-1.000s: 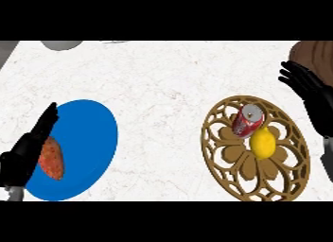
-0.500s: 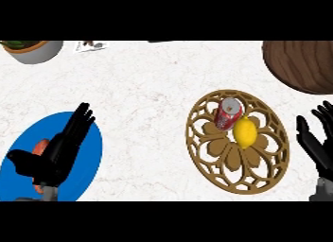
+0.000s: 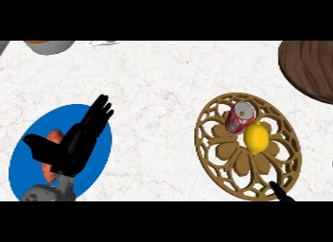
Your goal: Pick the lemon from the placemat and place it in the bowl
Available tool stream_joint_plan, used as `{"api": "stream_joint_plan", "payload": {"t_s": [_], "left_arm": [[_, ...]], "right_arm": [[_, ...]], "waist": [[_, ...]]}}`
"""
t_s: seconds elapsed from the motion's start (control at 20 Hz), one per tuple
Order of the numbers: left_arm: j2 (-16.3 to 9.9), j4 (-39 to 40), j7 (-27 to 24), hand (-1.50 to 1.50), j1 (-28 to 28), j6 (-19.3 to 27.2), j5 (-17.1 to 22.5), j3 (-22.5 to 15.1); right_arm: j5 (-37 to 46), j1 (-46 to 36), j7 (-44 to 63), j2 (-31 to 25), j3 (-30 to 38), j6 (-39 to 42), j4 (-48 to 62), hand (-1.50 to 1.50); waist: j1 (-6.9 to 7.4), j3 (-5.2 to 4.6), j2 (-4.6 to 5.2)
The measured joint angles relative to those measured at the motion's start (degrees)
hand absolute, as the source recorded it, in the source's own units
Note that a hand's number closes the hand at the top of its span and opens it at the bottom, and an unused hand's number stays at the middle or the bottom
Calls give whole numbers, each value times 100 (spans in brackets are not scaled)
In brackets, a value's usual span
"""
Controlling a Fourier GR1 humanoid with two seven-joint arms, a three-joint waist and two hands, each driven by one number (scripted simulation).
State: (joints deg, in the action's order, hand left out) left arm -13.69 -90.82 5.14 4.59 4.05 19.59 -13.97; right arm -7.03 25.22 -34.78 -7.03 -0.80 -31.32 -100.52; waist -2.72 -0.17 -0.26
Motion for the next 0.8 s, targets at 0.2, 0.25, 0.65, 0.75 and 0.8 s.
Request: {"api": "stream_joint_plan", "payload": {"t_s": [0.2, 0.25, 0.65, 0.75, 0.8], "left_arm": [[24, 39, 53, 0, 84, -66, 8, -15], [46, 71, 80, 0, 152, -65, 17, 0], [173, 26, 215, 0, 302, -73, -77, -79], [198, 88, 164, 0, 284, -120, -106, -70], [208, 158, 157, 0, 319, -155, -103, -39]], "right_arm": [[612, 805, 1120, -400, -290, -331, -786, -150], [741, 953, 1453, -518, -378, -346, -1012, -150], [1483, 1160, 4319, -1543, -649, 1, -2454, -150], [1633, 983, 4953, -1667, -695, 115, -2588, -150], [1701, 868, 5193, -1690, -728, 171, -2547, -150]], "waist": [[118, -6, 24], [140, -6, 31], [293, -1, 48], [301, 2, 46], [300, 3, 45]]}}
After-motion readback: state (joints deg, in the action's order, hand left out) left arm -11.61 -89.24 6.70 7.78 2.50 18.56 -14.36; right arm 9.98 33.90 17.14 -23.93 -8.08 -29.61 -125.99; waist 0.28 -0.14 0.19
